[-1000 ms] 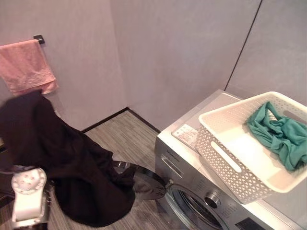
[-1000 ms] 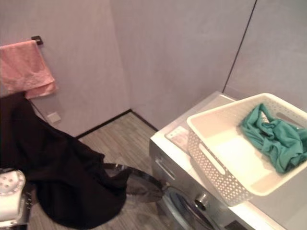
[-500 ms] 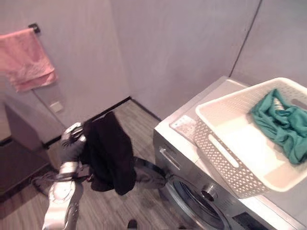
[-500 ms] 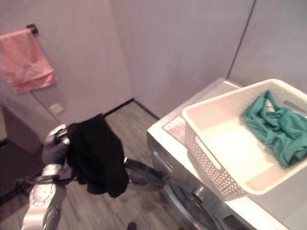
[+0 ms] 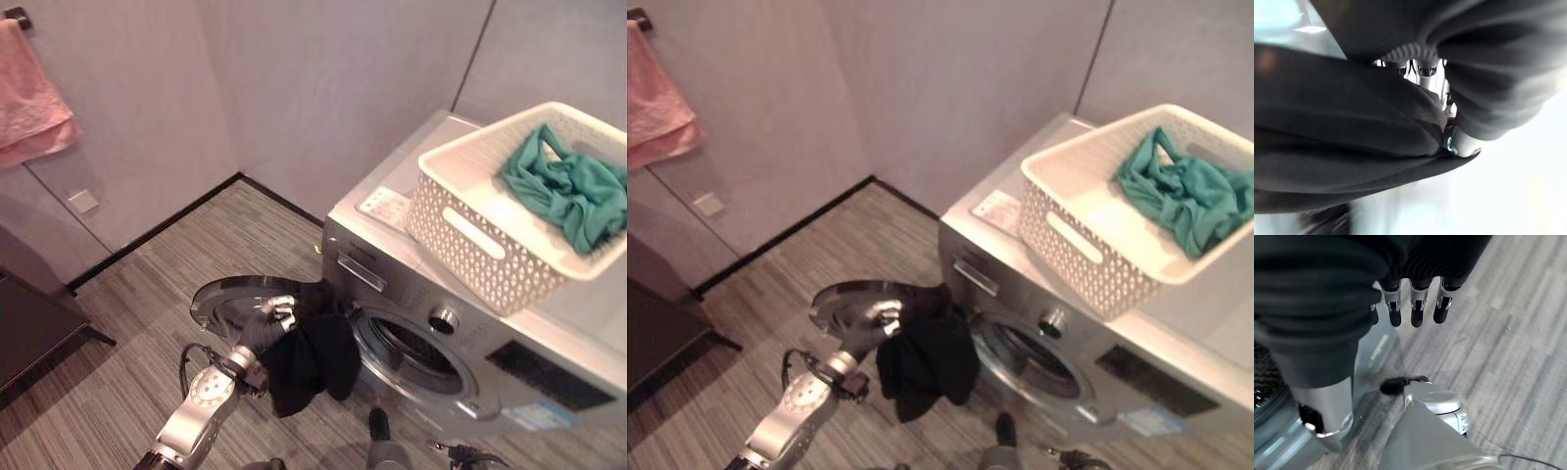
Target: Grab the laundry basket,head to the washer,open it,put in the laundry and shut it.
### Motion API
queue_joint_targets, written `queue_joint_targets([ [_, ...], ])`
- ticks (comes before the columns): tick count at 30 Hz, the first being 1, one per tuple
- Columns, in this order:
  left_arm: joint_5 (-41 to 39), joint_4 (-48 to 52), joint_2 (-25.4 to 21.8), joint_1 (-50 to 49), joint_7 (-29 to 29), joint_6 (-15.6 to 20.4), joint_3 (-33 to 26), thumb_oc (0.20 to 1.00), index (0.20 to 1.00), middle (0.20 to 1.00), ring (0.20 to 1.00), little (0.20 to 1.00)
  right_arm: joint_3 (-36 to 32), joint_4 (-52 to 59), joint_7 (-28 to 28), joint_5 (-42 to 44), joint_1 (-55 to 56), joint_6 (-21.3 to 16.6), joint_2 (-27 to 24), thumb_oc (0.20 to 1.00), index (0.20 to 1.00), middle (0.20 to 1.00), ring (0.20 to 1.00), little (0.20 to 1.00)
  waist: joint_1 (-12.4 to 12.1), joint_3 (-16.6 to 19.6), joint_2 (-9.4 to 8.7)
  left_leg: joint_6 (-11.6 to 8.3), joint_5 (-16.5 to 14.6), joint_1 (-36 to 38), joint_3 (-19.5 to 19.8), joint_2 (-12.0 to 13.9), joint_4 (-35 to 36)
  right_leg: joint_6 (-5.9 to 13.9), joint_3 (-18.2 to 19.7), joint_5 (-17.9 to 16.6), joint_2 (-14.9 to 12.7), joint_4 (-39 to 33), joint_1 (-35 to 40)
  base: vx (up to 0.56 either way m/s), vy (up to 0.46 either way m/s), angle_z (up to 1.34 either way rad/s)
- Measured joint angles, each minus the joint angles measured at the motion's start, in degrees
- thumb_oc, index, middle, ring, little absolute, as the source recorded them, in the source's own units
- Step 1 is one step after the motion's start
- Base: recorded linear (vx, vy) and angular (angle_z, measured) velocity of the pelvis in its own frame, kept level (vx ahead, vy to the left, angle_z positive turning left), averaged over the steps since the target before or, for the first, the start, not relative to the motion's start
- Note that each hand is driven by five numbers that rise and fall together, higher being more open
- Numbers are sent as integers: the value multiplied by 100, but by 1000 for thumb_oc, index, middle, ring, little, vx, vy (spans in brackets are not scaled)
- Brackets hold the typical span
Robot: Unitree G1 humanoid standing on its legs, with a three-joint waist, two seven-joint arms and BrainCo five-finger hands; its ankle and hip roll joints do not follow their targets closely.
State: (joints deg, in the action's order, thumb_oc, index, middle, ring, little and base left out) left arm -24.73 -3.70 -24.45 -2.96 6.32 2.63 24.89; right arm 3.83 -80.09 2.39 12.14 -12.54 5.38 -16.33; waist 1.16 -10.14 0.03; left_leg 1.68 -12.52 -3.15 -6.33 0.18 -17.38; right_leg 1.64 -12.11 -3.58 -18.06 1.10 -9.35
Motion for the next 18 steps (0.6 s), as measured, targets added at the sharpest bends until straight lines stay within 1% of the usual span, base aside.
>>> queue_joint_targets([
  [1, 2, -50, 27, -5, 16, -38, 13, 200, 200, 200, 200, 200, 100, 14, 1, -11, -28, 5, 14, 1000, 1000, 1000, 1000, 1000, -15, 5, 98, 13, -16, -97, -32, 96, -93, 215, -156, 103, -79, 447, -94, -53, 31, -55],
  [2, 2, -72, 25, -6, 30, -43, 8, 200, 200, 200, 200, 200, 124, 65, -13, -28, -12, 14, 53, 1000, 1000, 1000, 1000, 1000, -75, 6, 100, 20, 19, -57, -96, 100, -31, 410, -279, 170, -189, 900, -127, -174, 69, -31],
  [3, 0, -72, -10, -18, 31, -43, -3, 200, 200, 200, 200, 200, 135, 103, -10, -94, -2, 8, 85, 1000, 1000, 1000, 1000, 1000, -157, 6, 100, 26, 23, -62, -121, 101, -46, 557, -253, 271, -237, 1139, -10, -176, 55, -39],
  [4, -3, -101, 23, -50, 43, -34, -40, 200, 200, 200, 200, 200, 177, 128, 2, -123, -21, -4, 112, 1000, 1000, 1000, 1000, 1000, -314, 2, 98, 93, 53, -71, -287, 112, -119, 655, -271, 541, -300, 1625, 304, -247, 61, -44],
  [5, -3, -173, 38, -37, 47, -34, -39, 200, 200, 200, 200, 200, 179, 155, 5, -122, -6, -6, 127, 1000, 1000, 1000, 1000, 1000, -430, -2, 99, 81, 68, -8, -392, 127, -96, 624, -282, 792, -317, 2185, 300, -162, 5, -61],
  [6, -3, -196, 58, -110, 47, -41, -54, 200, 200, 200, 200, 200, 164, 198, -18, -113, 11, -9, 141, 1000, 1000, 1000, 1000, 1000, -540, 63, 95, 46, 108, -22, -492, 128, -24, 663, -319, 958, -270, 2150, 445, -137, -19, -53],
  [7, -3, -187, 67, -154, 52, -39, -108, 200, 200, 200, 200, 200, 180, 285, 1, -111, -43, -21, 197, 1000, 1000, 1000, 1000, 1000, -568, 71, 93, 7, 135, -112, -519, 139, -87, 675, -470, 1058, -222, 1876, 578, -109, -48, -47],
  [8, -2, -265, 120, -159, 49, -40, -125, 200, 200, 200, 200, 200, 203, 353, 12, -109, -64, -47, 254, 1000, 1000, 1000, 1000, 1000, -633, 54, 118, -31, 197, -124, -550, 156, -78, 840, -499, 993, -168, 1525, 610, -143, -75, -31],
  [9, -1, -376, 214, -195, 49, -42, -101, 200, 200, 200, 200, 200, 202, 370, 12, -108, -31, -69, 287, 1000, 1000, 1000, 1000, 1000, -670, 87, 167, -6, 256, -111, -519, 165, 41, 768, -493, 869, -54, 1252, 667, -182, -105, -34],
  [10, 1, -429, 310, -311, 41, -43, -91, 200, 200, 200, 200, 200, 383, 420, 16, -107, -6, -67, 330, 1000, 1000, 1000, 1000, 1000, -737, 180, 263, -38, 399, -83, -532, 248, 294, 784, -512, 697, 33, 982, 699, -198, -133, -26],
  [11, 0, -439, 400, -345, 36, -43, -81, 200, 200, 200, 200, 200, 575, 482, 21, -106, 2, -64, 349, 1000, 1000, 1000, 1000, 1000, -735, 228, 342, -113, 509, -115, -546, 266, 430, 778, -527, 655, 40, 987, 612, -127, -93, -13],
  [12, -7, -442, 449, -335, 2, -36, -46, 200, 200, 200, 200, 200, 735, 551, 27, -97, 23, -84, 401, 1000, 1000, 1000, 1000, 1000, -697, 243, 369, -129, 565, -202, -533, 270, 448, 768, -483, 665, 44, 1052, 481, -165, -111, -5],
  [13, -16, -447, 468, -373, -41, -18, 36, 200, 200, 200, 200, 200, 914, 686, 48, -62, 34, -175, 454, 1000, 1000, 1000, 1000, 1000, -702, 258, 413, -219, 616, -406, -531, 295, 468, 731, -433, 636, 81, 1086, 222, -105, -64, -6],
  [14, -15, -454, 449, -400, -67, -18, 88, 200, 200, 200, 200, 200, 960, 729, 53, -50, 49, -229, 526, 1000, 1000, 1000, 1000, 1000, -683, 251, 477, -245, 666, -450, -524, 321, 492, 708, -449, 585, 114, 1045, 187, -175, -81, -7],
  [16, -15, -490, 462, -398, -100, -17, 171, 200, 200, 200, 200, 200, 1000, 734, 65, -36, 92, -276, 638, 1000, 1000, 1000, 1000, 1000, -649, 223, 539, -263, 718, -505, -499, 338, 498, 662, -479, 502, 145, 983, 165, -224, -22, 1],
  [17, -32, -558, 492, -351, -126, 30, 236, 200, 200, 200, 200, 200, 1046, 735, 97, 62, 108, -307, 731, 1000, 1000, 1000, 1000, 1000, -633, 164, 611, -255, 815, -583, -487, 335, 505, 674, -504, 455, 147, 953, 115, -239, 5, 7],
  [18, -125, -624, 492, -219, -155, 50, 376, 200, 200, 200, 200, 200, 1055, 738, 124, 130, 70, -342, 755, 1000, 1000, 1000, 1000, 1000, -571, 80, 650, -253, 844, -705, -460, 322, 449, 658, -516, 409, 141, 951, 33, -250, 29, 10],
])
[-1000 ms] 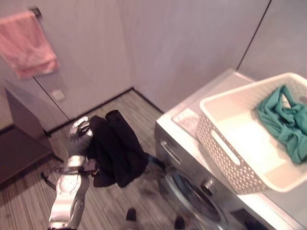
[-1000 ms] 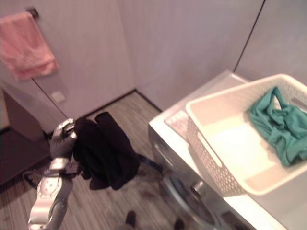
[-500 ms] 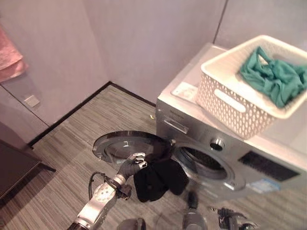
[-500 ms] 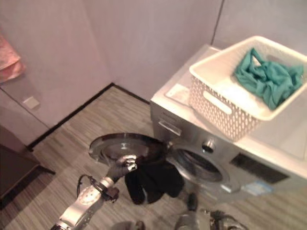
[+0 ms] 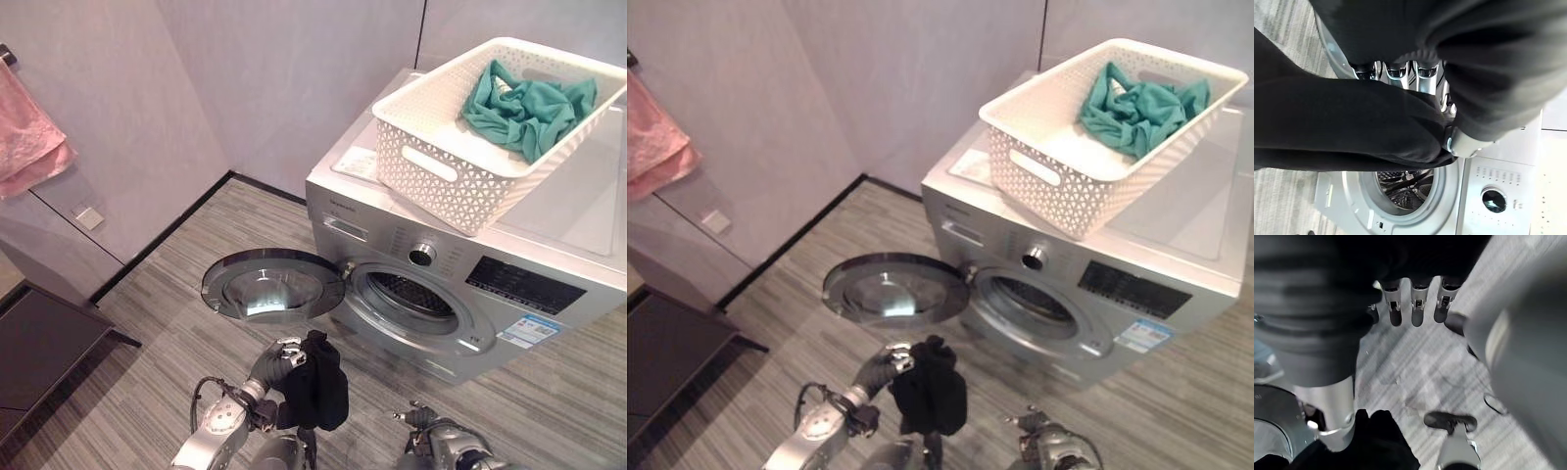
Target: Grab the laundry basket,head to the washer,open it,put in the laundry and shut it.
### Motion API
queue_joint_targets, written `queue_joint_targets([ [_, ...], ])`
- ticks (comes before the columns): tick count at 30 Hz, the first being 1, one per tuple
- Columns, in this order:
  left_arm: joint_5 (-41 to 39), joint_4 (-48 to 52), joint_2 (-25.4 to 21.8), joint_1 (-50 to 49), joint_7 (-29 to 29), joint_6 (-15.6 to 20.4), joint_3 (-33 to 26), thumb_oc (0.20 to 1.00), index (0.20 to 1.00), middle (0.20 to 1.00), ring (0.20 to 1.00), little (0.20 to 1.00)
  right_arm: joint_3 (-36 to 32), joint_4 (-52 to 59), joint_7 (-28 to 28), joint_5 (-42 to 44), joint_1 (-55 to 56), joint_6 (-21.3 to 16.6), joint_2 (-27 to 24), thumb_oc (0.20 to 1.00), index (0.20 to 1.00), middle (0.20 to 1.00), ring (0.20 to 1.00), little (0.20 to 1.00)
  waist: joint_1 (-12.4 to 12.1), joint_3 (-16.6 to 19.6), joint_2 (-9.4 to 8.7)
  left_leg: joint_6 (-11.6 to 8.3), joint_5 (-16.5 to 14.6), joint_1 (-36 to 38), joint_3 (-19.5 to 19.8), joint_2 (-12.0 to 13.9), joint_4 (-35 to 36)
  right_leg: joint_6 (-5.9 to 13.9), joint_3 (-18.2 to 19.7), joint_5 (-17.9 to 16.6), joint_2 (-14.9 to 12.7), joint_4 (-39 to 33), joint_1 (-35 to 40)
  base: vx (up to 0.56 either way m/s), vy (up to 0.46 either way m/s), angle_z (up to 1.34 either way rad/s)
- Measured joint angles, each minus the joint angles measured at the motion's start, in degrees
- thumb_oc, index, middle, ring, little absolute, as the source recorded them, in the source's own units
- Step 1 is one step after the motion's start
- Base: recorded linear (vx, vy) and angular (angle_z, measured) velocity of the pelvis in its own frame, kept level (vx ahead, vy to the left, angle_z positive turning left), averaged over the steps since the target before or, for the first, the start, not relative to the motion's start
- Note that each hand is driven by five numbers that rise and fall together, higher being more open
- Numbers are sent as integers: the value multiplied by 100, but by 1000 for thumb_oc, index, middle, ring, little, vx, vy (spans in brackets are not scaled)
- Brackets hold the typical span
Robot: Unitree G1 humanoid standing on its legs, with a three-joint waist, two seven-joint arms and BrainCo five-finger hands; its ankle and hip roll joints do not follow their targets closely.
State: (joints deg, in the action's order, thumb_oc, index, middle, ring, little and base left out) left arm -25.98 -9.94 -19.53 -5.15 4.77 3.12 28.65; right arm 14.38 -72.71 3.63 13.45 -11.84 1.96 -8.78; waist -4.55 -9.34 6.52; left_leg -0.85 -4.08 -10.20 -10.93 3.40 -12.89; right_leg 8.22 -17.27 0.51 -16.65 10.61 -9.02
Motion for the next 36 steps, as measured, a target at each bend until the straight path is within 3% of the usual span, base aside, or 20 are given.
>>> queue_joint_targets([
  [3, -92, -102, 47, 295, -19, 6, 203, 200, 200, 200, 200, 200, 181, 14, 1, 275, -233, -99, 87, 1000, 1000, 1000, 1000, 1000, 56, -197, 80, 40, 110, -369, 19, -19, -87, -67, 5, -164, -11, 26, -344, -251, 22, 1],
  [4, -218, -252, 56, 766, -135, 97, 376, 200, 200, 200, 200, 200, 373, 75, -3, 660, -523, -250, 159, 1000, 1000, 1000, 1000, 1000, 64, -449, 68, 50, 137, -781, -18, 15, -264, -102, 97, -233, -12, 160, -768, -127, 1, -12],
  [9, -335, -414, 196, 1732, -385, 200, 642, 200, 200, 200, 200, 200, 379, 179, -13, 1602, -969, -491, 459, 1000, 1000, 1000, 1000, 1000, 216, -1109, -69, 21, 226, -1220, 9, 13, -344, -128, 121, -369, -39, 206, -1165, -133, 2, 1],
  [12, -398, -504, 277, 2320, -594, 303, 1004, 200, 200, 200, 200, 200, 385, 184, 8, 2068, -1076, -620, 499, 1000, 1000, 1000, 1000, 1000, 243, -1206, -116, -5, 246, -1531, 132, 17, -439, -129, 83, -365, -27, 268, -1382, -70, 5, 14],
  [14, -449, -790, 497, 3031, -717, 360, 1256, 200, 200, 200, 200, 200, 249, 177, 40, 2317, -1552, -665, 484, 1000, 1000, 1000, 1000, 1000, 249, -1471, -142, 30, 364, -1725, 165, 7, -473, -207, 47, -464, -29, 308, -1542, -32, 16, 11],
  [17, -450, -908, 662, 3548, -915, 450, 1310, 200, 200, 200, 200, 200, 95, 194, 179, 2554, -2084, -854, 444, 1000, 1000, 1000, 1000, 1000, 329, -1659, -139, 40, 407, -1810, 218, -9, -434, -214, -32, -452, -49, 326, -1600, 9, 27, 10],
  [20, -505, -904, 711, 3920, -1078, 465, 1327, 200, 200, 200, 200, 200, -84, 129, 306, 2683, -2584, -925, 400, 1000, 1000, 1000, 1000, 1000, 356, -1676, -115, -21, 486, -1884, 242, -51, -249, -204, -55, -441, -81, 311, -1730, 55, 17, 9],
  [25, -541, -918, 977, 4449, -1289, 606, 1485, 200, 200, 200, 200, 200, -419, 78, 511, 3144, -3246, -1096, 352, 1000, 1000, 1000, 1000, 1000, 380, -1698, -69, 82, 567, -1961, 217, -160, -79, -173, -57, -433, -151, 336, -1908, -54, 46, 4],
  [30, -792, -1156, 1587, 5239, -1643, 806, 1269, 200, 200, 200, 200, 200, -442, 118, 757, 3372, -3937, -1220, 322, 1000, 1000, 1000, 1000, 1000, 382, -1732, -12, 84, 609, -2218, 200, -182, 14, -150, -38, -473, -185, 301, -2209, 18, 21, -1],
  [36, -959, -1058, 1631, 5459, -1831, 918, 1258, 200, 200, 200, 200, 200, -845, -20, 1036, 3664, -4719, -1406, -29, 1000, 1000, 1000, 1000, 1000, 324, -1740, 60, 105, 639, -2396, 204, -234, 98, -150, -48, -466, -233, 319, -2427, 23, 22, 2],
])
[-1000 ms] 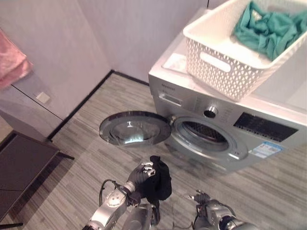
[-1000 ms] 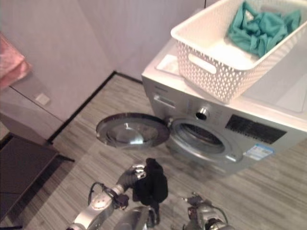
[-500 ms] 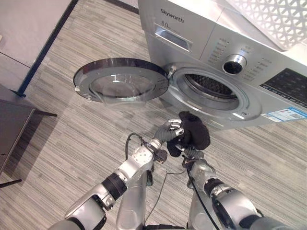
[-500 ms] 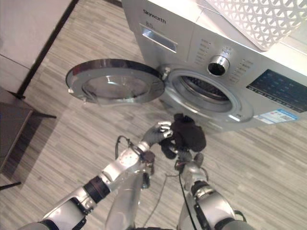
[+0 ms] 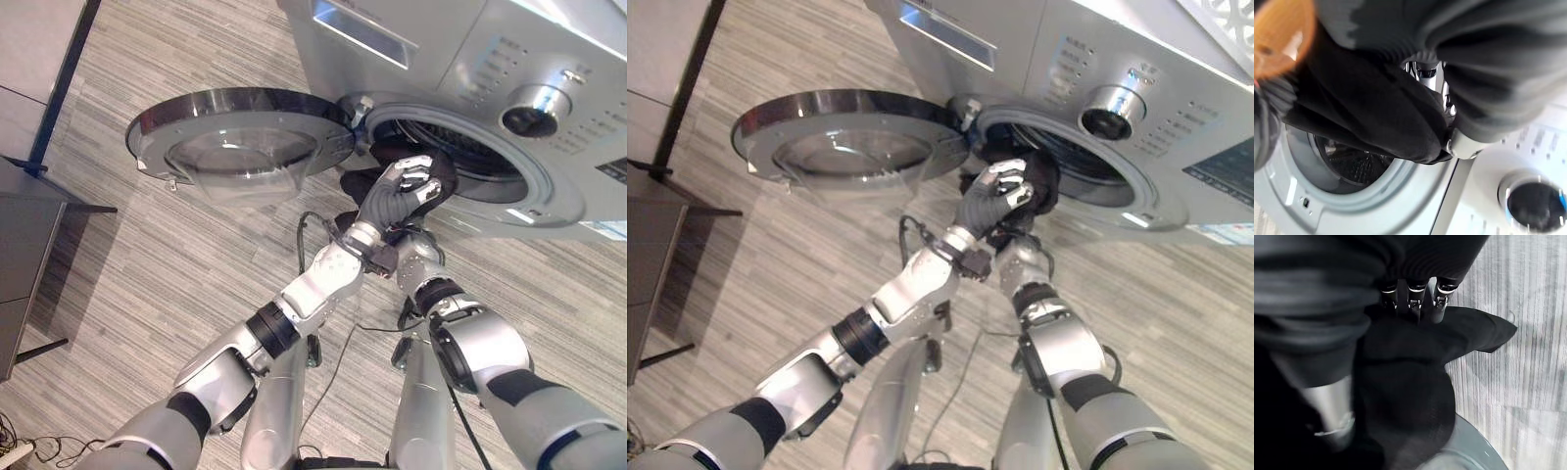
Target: Grab the laundry basket,head to the washer,open it,put in the laundry and shut it.
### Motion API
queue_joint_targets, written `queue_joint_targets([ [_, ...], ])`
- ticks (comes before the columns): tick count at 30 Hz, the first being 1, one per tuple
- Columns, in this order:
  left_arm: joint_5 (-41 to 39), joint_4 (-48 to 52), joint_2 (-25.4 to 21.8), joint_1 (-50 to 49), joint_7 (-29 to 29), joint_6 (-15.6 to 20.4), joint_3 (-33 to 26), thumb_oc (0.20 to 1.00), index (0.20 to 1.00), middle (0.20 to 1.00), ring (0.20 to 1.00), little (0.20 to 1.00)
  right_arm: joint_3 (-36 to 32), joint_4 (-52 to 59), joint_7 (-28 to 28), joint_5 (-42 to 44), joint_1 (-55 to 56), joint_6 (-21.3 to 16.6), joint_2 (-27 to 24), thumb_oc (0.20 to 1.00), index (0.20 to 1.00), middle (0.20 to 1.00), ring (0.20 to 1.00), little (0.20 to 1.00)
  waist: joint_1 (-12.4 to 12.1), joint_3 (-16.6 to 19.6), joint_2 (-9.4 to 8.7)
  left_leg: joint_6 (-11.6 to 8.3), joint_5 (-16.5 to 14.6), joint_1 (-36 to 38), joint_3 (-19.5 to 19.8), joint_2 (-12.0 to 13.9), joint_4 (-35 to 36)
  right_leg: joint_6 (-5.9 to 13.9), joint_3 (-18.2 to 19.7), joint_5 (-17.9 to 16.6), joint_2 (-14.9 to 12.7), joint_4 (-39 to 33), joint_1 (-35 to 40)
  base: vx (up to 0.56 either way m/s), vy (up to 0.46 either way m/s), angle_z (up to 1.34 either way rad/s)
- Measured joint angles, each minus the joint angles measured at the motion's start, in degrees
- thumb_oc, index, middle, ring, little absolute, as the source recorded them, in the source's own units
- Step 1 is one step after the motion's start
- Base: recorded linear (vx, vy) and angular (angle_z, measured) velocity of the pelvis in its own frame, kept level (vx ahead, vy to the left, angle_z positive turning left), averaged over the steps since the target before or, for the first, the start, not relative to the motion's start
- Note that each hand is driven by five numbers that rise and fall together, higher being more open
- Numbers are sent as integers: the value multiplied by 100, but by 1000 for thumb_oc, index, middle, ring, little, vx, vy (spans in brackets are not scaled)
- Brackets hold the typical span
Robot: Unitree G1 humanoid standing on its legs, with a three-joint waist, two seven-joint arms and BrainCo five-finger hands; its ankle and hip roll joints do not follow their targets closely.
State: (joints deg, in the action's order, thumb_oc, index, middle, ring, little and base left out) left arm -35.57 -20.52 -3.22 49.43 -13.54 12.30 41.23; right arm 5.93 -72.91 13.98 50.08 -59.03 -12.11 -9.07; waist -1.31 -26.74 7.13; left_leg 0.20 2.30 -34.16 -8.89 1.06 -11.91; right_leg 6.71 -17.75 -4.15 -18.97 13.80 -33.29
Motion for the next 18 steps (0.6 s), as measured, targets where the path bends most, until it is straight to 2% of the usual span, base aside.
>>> queue_joint_targets([
  [5, -29, -8, -18, -120, -6, -2, 29, 200, 200, 200, 200, 200, -75, -49, 135, 137, -22, -8, -436, 1000, 1000, 1000, 1000, 1000, -63, 3, 11, 39, 36, -187, 33, -101, 8, 32, -4, 31, -104, 89, -204, 37, 13, 7],
  [9, -56, -14, -55, -187, -9, -1, 19, 200, 200, 200, 200, 200, -190, -41, 207, 370, -70, -63, -544, 1000, 1000, 1000, 1000, 1000, -125, 3, 12, 43, 39, -253, 22, -126, 6, 45, 14, 20, -114, 98, -284, 0, 0, 0],
  [10, -62, -8, -49, -194, -9, -1, 37, 200, 200, 200, 200, 200, -211, -51, 208, 469, -105, -63, -542, 875, 875, 875, 875, 875, -138, 5, 15, 48, 42, -298, 23, -135, 1, 52, 15, 16, -147, 106, -327, 26, 37, 2],
  [11, -62, 1, -42, -190, -8, 1, 46, 200, 200, 200, 200, 200, -272, -51, 209, 537, -154, -63, -546, 595, 595, 595, 595, 595, -144, 6, 16, 57, 48, -334, 21, -148, 1, 54, 23, 15, -161, 124, -378, 30, 45, 2],
  [12, -135, 6, -41, -171, -9, 0, 51, 200, 200, 200, 200, 200, -362, -88, 224, 569, -309, -63, -573, 476, 476, 476, 476, 476, -156, 8, 21, 82, 65, -444, 4, -173, 2, 71, 51, -1, -192, 148, -515, 0, 0, 0],
  [13, -224, 26, -41, -163, -8, 1, 64, 200, 200, 200, 200, 200, -358, -193, 228, 620, -457, -63, -623, 228, 228, 228, 228, 228, -172, 9, 26, 97, 75, -515, -14, -183, -2, 81, 72, -21, -206, 149, -595, 0, 0, 0],
  [14, -236, 29, -32, -161, -9, 0, 64, 200, 200, 200, 200, 200, -359, -208, 242, 656, -529, -63, -677, 200, 200, 200, 200, 200, -192, 5, 35, 112, 87, -567, -17, -191, -2, 82, 80, -31, -216, 151, -649, 0, 0, 0],
  [18, -283, 39, -22, -135, -7, 0, 75, 200, 200, 200, 200, 200, -367, -249, 255, 767, -733, -63, -872, 200, 200, 200, 200, 200, -333, -10, 108, 130, 106, -641, -10, -235, 13, 93, 72, -49, -261, 144, -713, 25, 6, 4],
])
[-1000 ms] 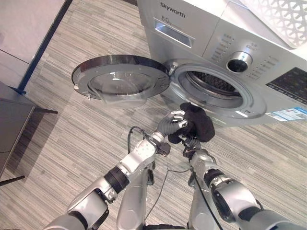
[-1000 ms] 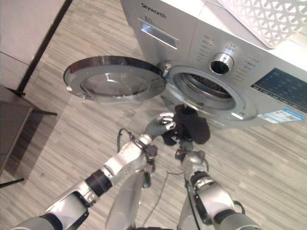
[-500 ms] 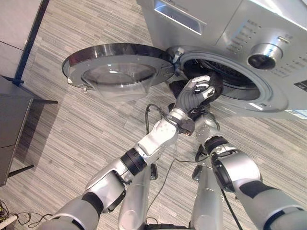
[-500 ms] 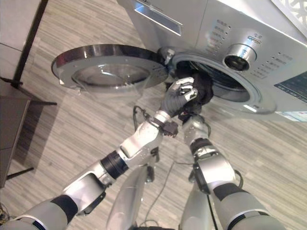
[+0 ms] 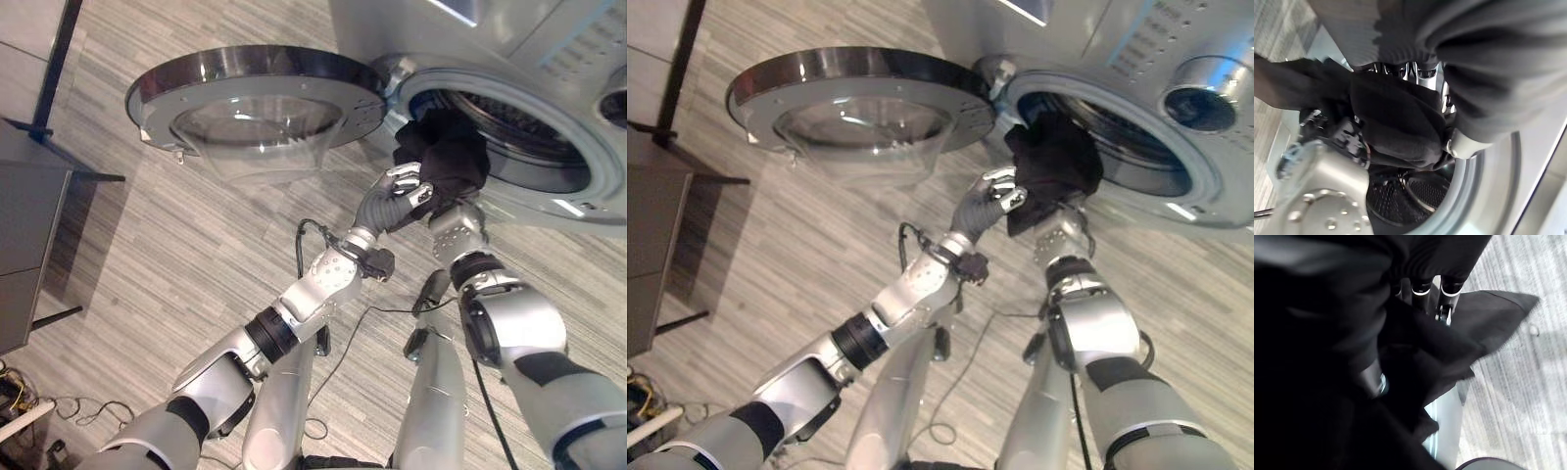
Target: Grab the laundry basket,head to the washer,open it,put in the laundry and shut it.
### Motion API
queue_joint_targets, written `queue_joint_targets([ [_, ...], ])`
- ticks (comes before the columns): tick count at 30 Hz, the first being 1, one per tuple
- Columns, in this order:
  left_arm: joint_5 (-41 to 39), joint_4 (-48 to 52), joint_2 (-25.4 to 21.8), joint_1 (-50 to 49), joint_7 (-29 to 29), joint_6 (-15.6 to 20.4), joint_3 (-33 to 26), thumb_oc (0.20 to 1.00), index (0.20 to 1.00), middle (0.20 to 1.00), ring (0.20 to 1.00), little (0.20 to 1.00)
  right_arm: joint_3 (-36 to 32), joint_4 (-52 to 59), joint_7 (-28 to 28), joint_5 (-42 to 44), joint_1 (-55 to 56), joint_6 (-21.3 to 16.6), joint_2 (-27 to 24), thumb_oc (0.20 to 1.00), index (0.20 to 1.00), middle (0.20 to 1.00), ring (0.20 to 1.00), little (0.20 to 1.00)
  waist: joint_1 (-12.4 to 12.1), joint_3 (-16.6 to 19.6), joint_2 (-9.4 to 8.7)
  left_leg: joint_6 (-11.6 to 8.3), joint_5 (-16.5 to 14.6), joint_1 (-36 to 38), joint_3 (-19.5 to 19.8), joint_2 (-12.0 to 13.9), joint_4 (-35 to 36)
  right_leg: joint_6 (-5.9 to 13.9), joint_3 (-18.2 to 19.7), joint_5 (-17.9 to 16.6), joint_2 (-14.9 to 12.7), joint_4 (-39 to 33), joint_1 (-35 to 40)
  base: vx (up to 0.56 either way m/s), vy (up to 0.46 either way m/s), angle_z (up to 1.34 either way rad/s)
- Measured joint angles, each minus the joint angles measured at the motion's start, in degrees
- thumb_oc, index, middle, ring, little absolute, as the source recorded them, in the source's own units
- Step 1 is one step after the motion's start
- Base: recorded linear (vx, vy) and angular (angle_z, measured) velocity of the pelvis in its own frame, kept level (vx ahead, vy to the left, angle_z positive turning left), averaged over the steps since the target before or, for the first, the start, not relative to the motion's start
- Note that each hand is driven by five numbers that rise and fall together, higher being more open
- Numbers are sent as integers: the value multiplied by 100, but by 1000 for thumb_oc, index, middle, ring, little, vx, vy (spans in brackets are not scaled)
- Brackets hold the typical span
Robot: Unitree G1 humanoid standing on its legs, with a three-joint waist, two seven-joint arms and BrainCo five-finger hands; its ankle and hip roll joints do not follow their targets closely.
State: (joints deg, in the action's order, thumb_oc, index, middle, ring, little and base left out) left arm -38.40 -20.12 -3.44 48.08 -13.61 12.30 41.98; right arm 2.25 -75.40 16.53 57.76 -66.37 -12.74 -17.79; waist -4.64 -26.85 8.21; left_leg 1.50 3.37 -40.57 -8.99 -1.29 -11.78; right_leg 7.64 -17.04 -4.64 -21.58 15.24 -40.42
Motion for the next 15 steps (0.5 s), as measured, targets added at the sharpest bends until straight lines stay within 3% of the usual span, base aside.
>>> queue_joint_targets([
  [7, -195, 136, 25, 536, -178, 168, -425, 200, 200, 200, 200, 200, 58, 561, 151, 233, -820, -157, -377, 200, 200, 200, 200, 200, -238, 17, 27, 23, 42, -329, 65, -56, -21, 32, -78, -26, -53, 5, -247, 47, -9, 7],
  [8, -219, 236, 29, 588, -210, 208, -482, 335, 335, 335, 335, 335, 49, 766, 225, 241, -901, -266, -394, 200, 200, 200, 200, 200, -239, 17, 27, 23, 42, -391, 69, -55, -35, 31, -79, -25, -52, 14, -309, 46, -5, 3],
  [9, -221, 374, 19, 627, -219, 212, -469, 1000, 1000, 1000, 1000, 1000, 47, 876, 276, 256, -917, -350, -456, 200, 200, 200, 200, 200, -237, 17, 27, 23, 42, -462, 68, -56, -72, 25, -78, -21, -52, 44, -366, 55, 7, 2],
  [12, -210, 632, -174, 766, -168, 183, -294, 1000, 1000, 1000, 1000, 1000, -5, 1144, 468, 321, -989, -449, -829, 200, 200, 200, 200, 200, -243, 16, 27, 25, 40, -590, 68, -54, -201, 24, -75, -21, -51, 78, -442, 50, 24, 2],
  [15, -22, 1011, -1006, 746, 218, -200, 59, 1000, 1000, 1000, 1000, 1000, -11, 1215, 598, 300, -1176, -663, -1356, 200, 200, 200, 200, 200, -255, 15, 31, 25, 40, -603, 65, -58, -218, 21, -59, -20, -95, 147, -484, 25, 27, 1],
])
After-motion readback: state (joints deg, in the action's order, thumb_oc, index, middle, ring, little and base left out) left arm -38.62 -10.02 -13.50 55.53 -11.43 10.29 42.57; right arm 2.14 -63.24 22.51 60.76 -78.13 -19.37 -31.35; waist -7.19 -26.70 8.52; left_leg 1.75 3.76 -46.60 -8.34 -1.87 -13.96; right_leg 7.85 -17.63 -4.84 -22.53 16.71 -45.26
